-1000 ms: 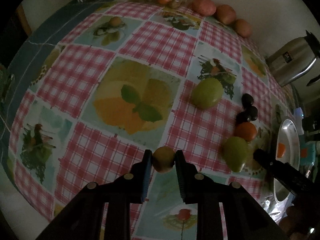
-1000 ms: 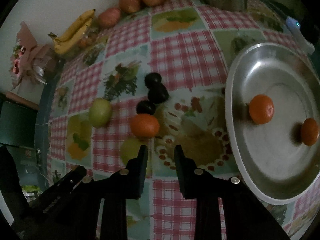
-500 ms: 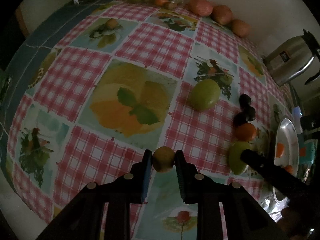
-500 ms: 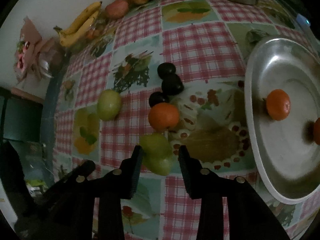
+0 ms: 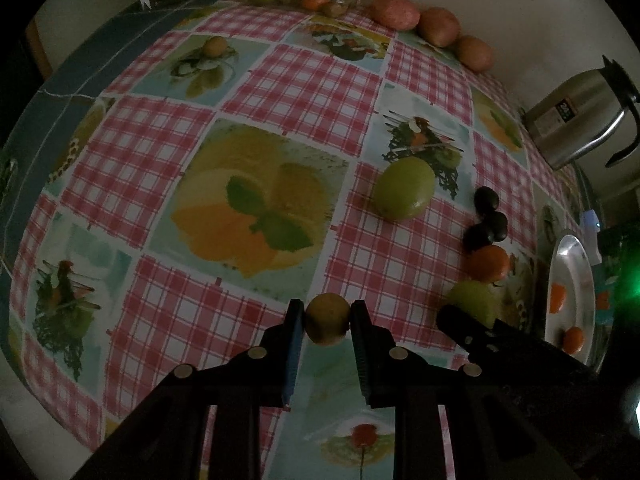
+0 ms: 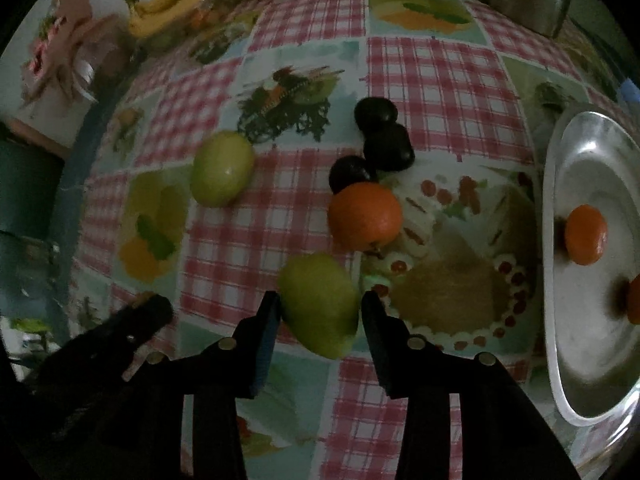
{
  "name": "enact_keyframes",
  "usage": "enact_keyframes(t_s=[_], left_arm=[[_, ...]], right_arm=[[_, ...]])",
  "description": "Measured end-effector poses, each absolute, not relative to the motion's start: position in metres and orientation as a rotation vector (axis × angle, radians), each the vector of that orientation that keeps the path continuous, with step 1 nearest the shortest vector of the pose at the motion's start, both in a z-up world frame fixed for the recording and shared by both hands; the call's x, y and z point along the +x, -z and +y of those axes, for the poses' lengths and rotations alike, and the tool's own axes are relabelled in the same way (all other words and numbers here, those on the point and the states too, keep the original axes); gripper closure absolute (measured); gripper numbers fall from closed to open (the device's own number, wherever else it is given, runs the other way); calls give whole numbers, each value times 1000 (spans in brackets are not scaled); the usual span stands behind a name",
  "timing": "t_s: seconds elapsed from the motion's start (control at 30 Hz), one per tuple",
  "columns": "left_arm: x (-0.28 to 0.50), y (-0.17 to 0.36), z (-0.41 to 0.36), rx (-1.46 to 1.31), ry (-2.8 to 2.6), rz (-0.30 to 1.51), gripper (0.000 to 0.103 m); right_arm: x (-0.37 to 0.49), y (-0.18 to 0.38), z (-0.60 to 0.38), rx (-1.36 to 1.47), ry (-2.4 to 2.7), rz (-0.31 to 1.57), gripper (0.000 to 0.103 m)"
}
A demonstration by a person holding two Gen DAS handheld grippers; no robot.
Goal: Organize fruits
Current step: 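Carry the kiwi and the green pear with both tools to the steel bowl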
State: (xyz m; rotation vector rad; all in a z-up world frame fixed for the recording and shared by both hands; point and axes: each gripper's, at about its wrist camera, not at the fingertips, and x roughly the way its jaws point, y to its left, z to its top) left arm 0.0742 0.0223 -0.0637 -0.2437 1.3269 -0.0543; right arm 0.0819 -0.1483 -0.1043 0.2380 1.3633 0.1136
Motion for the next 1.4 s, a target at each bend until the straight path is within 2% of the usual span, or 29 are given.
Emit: enact_keyframes(t_s=[0.3,0.7,0.97,1.4], left_arm=[[76,65,22,-231,29,1332,77],[99,40,2,-293,32,1309,77],[112,31,-36,-289,32,1283,77],[124,22,-132,-189,207,1249,77]], right_arm=[[81,104,-151,260,-101,1354,63],[70,62,-185,373,-80,1263,63],[70,40,-214,379,-9,1199,63],[64,41,-306,535,216,1150,63]])
